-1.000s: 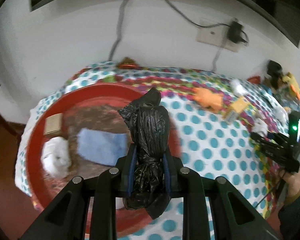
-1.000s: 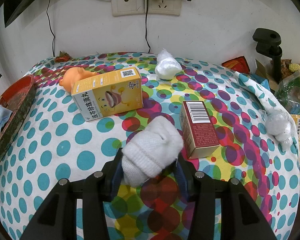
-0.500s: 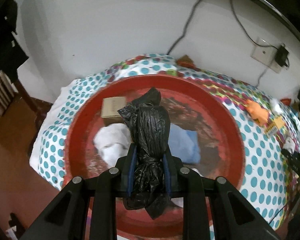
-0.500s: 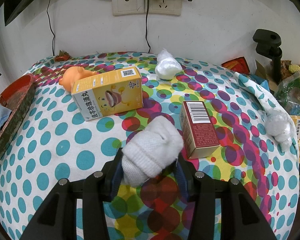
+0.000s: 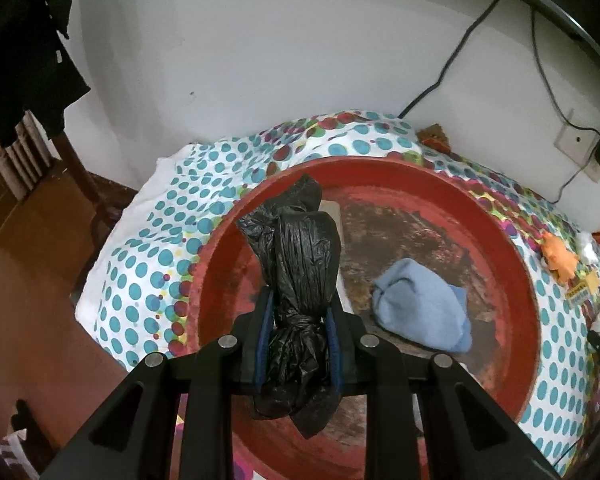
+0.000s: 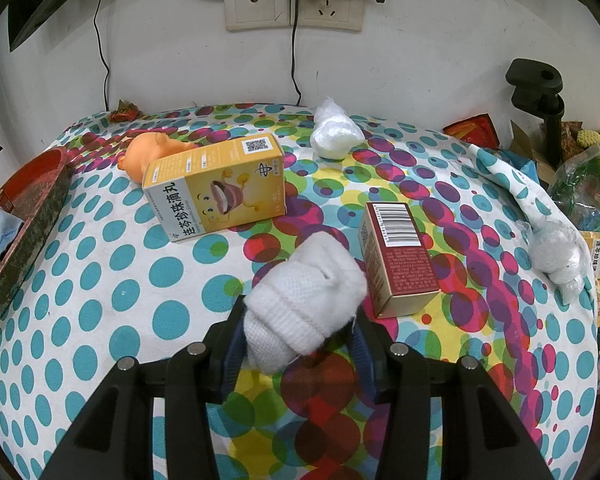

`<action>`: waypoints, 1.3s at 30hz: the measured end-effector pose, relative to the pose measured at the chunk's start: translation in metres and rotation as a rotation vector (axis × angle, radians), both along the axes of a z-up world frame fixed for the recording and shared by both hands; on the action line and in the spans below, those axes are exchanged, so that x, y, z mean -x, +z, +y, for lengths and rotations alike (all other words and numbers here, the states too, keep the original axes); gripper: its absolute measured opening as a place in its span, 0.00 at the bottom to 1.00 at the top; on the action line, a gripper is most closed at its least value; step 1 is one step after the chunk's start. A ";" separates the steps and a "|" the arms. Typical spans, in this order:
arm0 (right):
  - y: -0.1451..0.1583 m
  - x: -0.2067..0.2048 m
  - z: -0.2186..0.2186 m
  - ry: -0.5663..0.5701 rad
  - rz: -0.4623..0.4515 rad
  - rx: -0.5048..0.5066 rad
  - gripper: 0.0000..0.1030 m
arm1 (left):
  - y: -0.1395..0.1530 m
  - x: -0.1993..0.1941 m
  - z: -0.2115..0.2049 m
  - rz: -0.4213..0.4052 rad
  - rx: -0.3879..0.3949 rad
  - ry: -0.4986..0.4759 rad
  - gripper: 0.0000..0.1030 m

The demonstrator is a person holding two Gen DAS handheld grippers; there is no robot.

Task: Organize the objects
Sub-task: 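Carry the black bag over the red tray with the left tool, then open the left tool to release the bag onto the tray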

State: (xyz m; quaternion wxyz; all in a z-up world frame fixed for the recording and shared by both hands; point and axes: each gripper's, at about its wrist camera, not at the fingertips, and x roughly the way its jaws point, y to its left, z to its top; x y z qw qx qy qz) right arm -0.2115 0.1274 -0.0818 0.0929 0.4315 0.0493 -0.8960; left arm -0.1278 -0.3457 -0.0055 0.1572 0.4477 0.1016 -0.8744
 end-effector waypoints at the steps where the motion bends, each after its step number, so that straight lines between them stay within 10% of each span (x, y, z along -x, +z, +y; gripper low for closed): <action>1: 0.000 0.000 0.000 0.000 0.000 0.000 0.47 | -0.002 0.001 -0.002 0.000 -0.005 0.001 0.21; 17: 0.000 0.000 0.000 -0.001 0.000 -0.002 0.47 | -0.022 0.004 -0.017 -0.003 -0.027 0.038 0.24; 28: 0.001 0.000 -0.001 -0.001 0.000 -0.002 0.47 | -0.009 -0.010 -0.015 0.024 -0.014 0.033 0.57; 39: 0.001 0.000 -0.002 -0.002 0.000 -0.003 0.47 | 0.010 -0.044 0.019 0.072 0.042 -0.013 0.66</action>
